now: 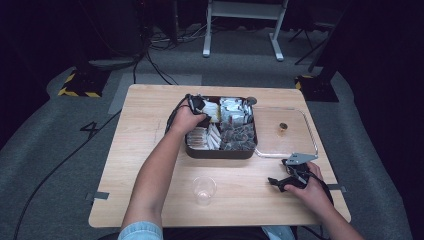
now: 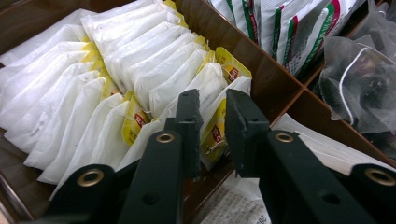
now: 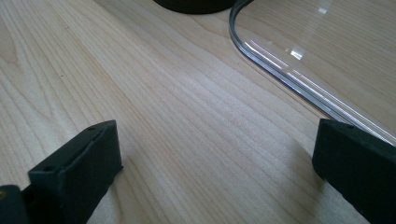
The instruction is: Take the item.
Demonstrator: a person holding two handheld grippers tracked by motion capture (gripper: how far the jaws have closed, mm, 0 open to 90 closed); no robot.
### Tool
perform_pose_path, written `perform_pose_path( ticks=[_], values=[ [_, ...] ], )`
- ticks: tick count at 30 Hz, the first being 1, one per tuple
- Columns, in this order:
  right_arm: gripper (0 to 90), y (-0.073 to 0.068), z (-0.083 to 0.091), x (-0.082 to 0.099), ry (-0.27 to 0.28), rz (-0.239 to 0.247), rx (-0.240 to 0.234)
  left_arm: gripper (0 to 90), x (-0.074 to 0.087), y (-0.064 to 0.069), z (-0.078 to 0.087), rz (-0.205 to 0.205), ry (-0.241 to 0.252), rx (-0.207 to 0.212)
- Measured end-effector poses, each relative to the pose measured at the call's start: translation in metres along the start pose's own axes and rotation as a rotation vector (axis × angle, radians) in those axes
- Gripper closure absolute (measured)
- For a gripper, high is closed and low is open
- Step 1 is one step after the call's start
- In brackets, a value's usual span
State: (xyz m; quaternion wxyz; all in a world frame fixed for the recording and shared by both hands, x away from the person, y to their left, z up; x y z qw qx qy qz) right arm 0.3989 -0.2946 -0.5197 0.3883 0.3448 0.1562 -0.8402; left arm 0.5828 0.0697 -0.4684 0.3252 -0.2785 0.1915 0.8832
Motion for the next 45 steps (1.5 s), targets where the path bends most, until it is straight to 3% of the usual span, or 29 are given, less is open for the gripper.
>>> perform_pose_path(
  ticks=[3, 9, 21, 32, 45],
  values=[
    [1.2, 0.000, 0.000, 0.000, 0.000, 0.000, -0.001, 82.2, 0.000, 0.000, 0.000, 0.001, -0.011, 0.001],
    [1.2, 0.000, 0.000, 0.000, 0.000, 0.001, -0.002, 88.8, 0.000, 0.002, 0.000, -0.033, -0.026, 0.004],
    [1.2, 0.000, 0.000, 0.000, 0.000, 0.002, -0.002, 89.8, -0.005, 0.005, 0.013, -0.065, 0.017, 0.011],
    [1.2, 0.001, 0.000, 0.000, 0.000, 0.004, -0.004, 90.0, -0.019, 0.019, 0.037, -0.137, 0.064, 0.009],
    [1.2, 0.001, -0.001, -0.001, 0.000, 0.000, -0.003, 90.0, -0.028, 0.033, 0.070, -0.163, 0.118, 0.026]
  ],
)
Point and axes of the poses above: each handheld gripper's, and its own axes: z roughly backward along the jaws, x roughly out of its underside, y roughly to its right, the point moved 2 cm from there along -z, roughly forward along the jaws, and after that the axes turned 1 degree about -y, right-handed, at the moved point
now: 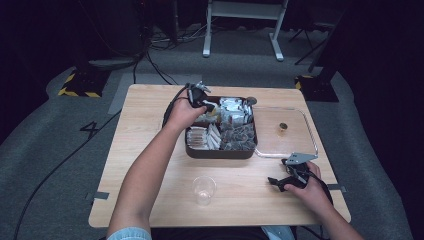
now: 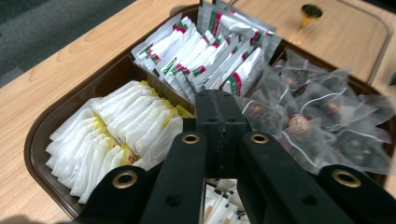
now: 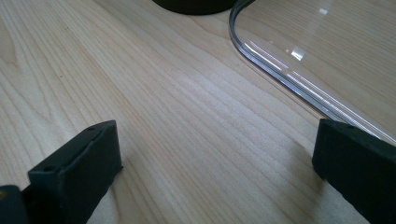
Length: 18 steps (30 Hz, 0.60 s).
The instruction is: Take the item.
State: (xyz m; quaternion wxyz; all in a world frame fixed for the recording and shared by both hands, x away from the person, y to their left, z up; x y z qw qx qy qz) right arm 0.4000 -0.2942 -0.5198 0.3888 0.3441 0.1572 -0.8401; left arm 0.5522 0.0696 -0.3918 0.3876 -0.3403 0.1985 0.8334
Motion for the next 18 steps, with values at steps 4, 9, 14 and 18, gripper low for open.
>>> perform_pose_path(
  ticks=[4, 9, 14, 18],
  values=[
    [1.1, 0.000, 0.000, 0.000, 0.000, 0.000, 0.001, 90.0, -0.002, 0.006, 0.012, -0.002, 0.018, 0.006],
    [1.1, 0.000, 0.000, 0.000, 0.000, -0.001, 0.001, 90.0, -0.004, 0.016, 0.028, -0.011, 0.037, 0.014],
    [1.1, 0.000, 0.000, 0.000, 0.000, 0.000, 0.001, 90.0, -0.004, 0.025, 0.040, -0.024, 0.049, 0.020],
    [1.1, 0.000, 0.000, 0.000, -0.001, -0.001, 0.001, 90.0, -0.001, 0.035, 0.052, -0.022, 0.052, 0.026]
  ],
)
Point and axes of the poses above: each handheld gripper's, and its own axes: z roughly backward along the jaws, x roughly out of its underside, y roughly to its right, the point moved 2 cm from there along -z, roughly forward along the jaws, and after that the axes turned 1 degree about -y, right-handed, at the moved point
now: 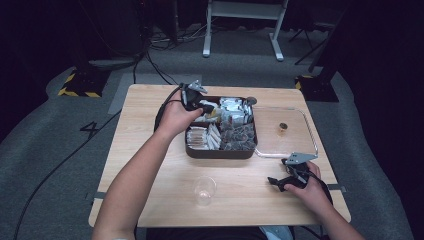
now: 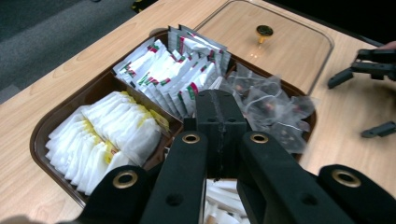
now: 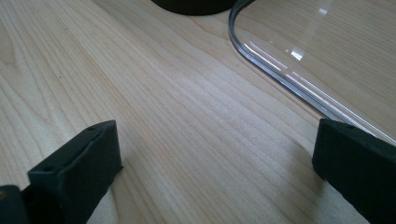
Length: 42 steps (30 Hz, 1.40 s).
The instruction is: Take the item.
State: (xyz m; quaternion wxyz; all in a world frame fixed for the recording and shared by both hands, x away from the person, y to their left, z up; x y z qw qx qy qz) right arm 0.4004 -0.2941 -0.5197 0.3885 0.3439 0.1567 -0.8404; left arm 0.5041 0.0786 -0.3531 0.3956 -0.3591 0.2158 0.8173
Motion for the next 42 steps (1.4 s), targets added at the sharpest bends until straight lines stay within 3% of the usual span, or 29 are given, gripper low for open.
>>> perform_pose_path(
  ticks=[13, 26, 38, 42],
  values=[
    [1.1, 0.001, -0.001, -0.001, -0.001, 0.004, 0.000, 90.0, 0.010, 0.034, 0.036, -0.013, 0.026, 0.026],
    [1.1, 0.001, -0.001, -0.001, 0.000, 0.002, 0.000, 90.0, 0.037, 0.078, 0.067, -0.055, 0.068, 0.086],
    [1.1, 0.001, -0.001, -0.001, 0.002, 0.001, -0.001, 90.0, 0.060, 0.110, 0.080, -0.087, 0.082, 0.110],
    [1.1, 0.001, -0.001, -0.001, 0.001, 0.002, -0.001, 90.0, 0.071, 0.117, 0.082, -0.082, 0.087, 0.106]
  ],
)
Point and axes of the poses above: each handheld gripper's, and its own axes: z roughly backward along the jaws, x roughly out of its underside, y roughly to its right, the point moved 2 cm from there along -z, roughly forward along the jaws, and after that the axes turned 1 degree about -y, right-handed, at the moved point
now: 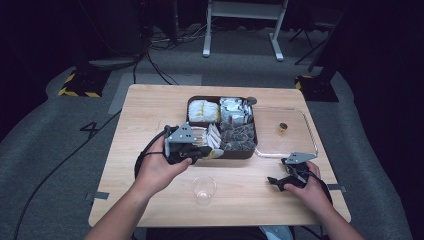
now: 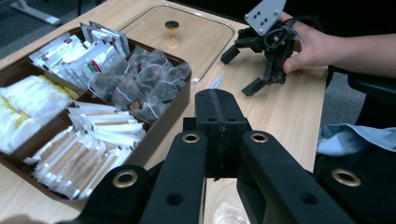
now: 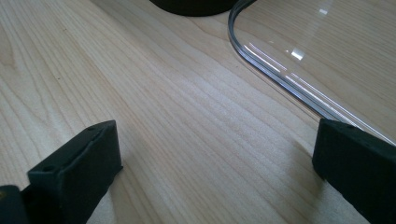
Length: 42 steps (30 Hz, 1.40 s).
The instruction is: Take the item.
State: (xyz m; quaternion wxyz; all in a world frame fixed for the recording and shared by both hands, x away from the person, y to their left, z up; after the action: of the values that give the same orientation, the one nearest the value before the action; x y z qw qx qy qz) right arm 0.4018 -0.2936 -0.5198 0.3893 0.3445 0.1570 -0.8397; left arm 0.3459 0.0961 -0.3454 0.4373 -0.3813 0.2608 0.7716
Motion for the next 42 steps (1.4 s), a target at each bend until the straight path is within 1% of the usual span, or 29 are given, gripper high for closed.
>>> perform_pose_path(
  ticks=[1, 2, 3, 4, 6, 8, 11, 12, 13, 14, 15, 18, 20, 22, 24, 25, 29, 35, 39, 42],
  values=[
    [1.1, 0.000, 0.000, 0.000, 0.000, 0.000, 0.000, 90.0, 0.000, 0.000, 0.000, 0.000, 0.000, 0.000],
    [1.1, 0.000, 0.000, 0.000, 0.000, 0.000, 0.000, 90.0, 0.004, 0.004, 0.001, 0.001, 0.008, 0.002],
    [1.1, 0.000, 0.000, 0.000, -0.001, 0.001, 0.001, 90.0, 0.004, 0.004, 0.001, 0.001, 0.008, 0.002],
    [1.1, 0.000, 0.000, 0.000, -0.001, 0.001, 0.001, 90.0, 0.008, 0.009, 0.001, 0.001, 0.009, 0.007],
    [1.1, 0.000, 0.000, 0.000, 0.000, 0.000, 0.000, 90.0, 0.013, 0.014, 0.000, -0.003, 0.010, 0.001],
    [1.1, 0.000, 0.000, 0.000, 0.000, 0.000, 0.000, 90.0, 0.018, 0.018, -0.002, -0.002, 0.006, 0.010],
    [1.1, 0.000, 0.000, 0.000, 0.000, 0.000, 0.000, 90.0, 0.022, 0.021, -0.003, -0.001, 0.001, 0.016],
    [1.1, 0.000, 0.000, 0.000, 0.000, 0.000, 0.000, 90.0, 0.026, 0.024, -0.004, 0.008, 0.008, 0.020],
    [1.1, 0.000, 0.000, 0.000, 0.000, 0.000, 0.000, 90.0, 0.026, 0.024, -0.004, 0.008, 0.008, 0.020],
    [1.1, 0.000, 0.000, 0.000, 0.000, 0.000, 0.000, 90.0, 0.031, 0.026, -0.004, 0.007, 0.009, 0.019],
    [1.1, 0.000, 0.000, 0.000, 0.000, 0.000, 0.000, 90.0, 0.031, 0.026, -0.004, 0.007, 0.009, 0.019],
    [1.1, 0.000, 0.000, 0.000, -0.001, 0.001, 0.001, 90.0, 0.039, 0.029, -0.005, 0.014, 0.008, 0.024],
    [1.1, 0.000, 0.000, 0.000, -0.001, 0.001, 0.001, 90.0, 0.041, 0.029, -0.005, 0.015, 0.008, 0.023],
    [1.1, 0.000, 0.000, 0.000, -0.001, 0.001, 0.001, 90.0, 0.047, 0.031, -0.008, 0.024, 0.007, 0.030],
    [1.1, 0.000, 0.000, 0.000, 0.000, 0.000, 0.000, 90.0, 0.048, 0.031, -0.009, 0.025, 0.006, 0.032],
    [1.1, 0.000, 0.000, 0.000, -0.001, 0.001, 0.001, 90.0, 0.050, 0.032, -0.010, 0.030, 0.005, 0.040],
    [1.1, 0.000, 0.000, 0.000, -0.001, 0.001, 0.001, 90.0, 0.053, 0.032, -0.011, 0.033, 0.006, 0.043],
    [1.1, 0.000, 0.000, 0.000, -0.001, 0.001, 0.001, 90.0, 0.059, 0.032, -0.012, 0.040, 0.013, 0.037],
    [1.1, 0.000, 0.000, 0.000, -0.001, 0.001, 0.001, 90.0, 0.062, 0.032, -0.015, 0.042, -0.001, 0.044],
    [1.1, 0.000, 0.000, 0.000, -0.001, 0.001, 0.001, 90.0, 0.063, 0.033, -0.015, 0.041, -0.002, 0.046]
  ],
)
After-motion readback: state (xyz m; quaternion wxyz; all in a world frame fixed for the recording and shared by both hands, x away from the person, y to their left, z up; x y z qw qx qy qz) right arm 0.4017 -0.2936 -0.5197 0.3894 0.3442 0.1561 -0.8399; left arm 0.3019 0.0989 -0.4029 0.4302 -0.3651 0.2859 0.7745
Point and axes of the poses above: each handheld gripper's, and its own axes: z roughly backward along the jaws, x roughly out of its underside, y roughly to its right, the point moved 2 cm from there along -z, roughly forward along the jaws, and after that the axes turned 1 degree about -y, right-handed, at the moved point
